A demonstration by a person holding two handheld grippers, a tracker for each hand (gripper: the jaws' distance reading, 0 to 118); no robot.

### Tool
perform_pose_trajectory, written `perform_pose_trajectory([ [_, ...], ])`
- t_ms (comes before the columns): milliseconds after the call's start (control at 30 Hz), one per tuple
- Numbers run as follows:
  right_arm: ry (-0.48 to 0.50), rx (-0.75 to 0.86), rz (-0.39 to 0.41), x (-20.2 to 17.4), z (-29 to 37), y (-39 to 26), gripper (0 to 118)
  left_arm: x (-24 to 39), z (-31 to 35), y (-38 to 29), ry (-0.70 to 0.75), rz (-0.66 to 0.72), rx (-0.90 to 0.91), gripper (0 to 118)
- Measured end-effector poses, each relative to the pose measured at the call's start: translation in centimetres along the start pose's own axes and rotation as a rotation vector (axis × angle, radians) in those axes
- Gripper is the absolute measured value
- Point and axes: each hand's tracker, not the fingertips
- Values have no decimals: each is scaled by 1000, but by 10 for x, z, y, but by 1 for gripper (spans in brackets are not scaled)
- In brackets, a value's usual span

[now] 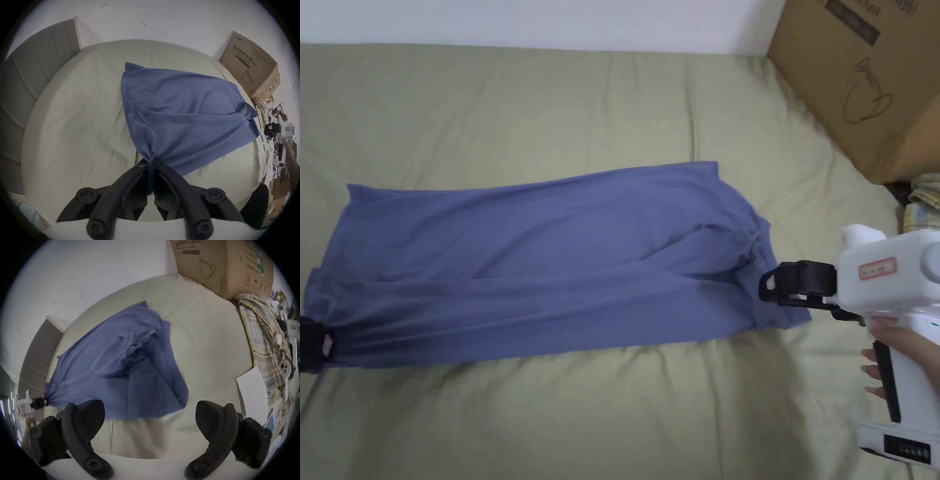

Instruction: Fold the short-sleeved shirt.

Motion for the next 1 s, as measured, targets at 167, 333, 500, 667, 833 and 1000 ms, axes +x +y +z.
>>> perform_pose_trajectory([
  [167, -39, -62, -38, 13, -32, 19, 114, -6, -6, 0, -14, 31, -20, 2],
  [333, -8, -99, -59, 9, -47, 20, 45, -7, -12, -2, -23, 38, -46, 2],
  [500, -24, -97, 51, -8, -38, 17, 10, -7, -13, -3, -24, 34, -56, 2],
  [667, 35, -80, 25, -3, -14, 25, 9, -15, -9, 5, -37, 32, -63, 2],
  [833, 75, -70, 37, -3, 35, 21, 9, -16, 18, 14, -32, -14, -36, 2],
  [1000, 91, -86, 62, -4, 77, -6, 9, -19, 47, 3, -74, -52, -82, 2],
])
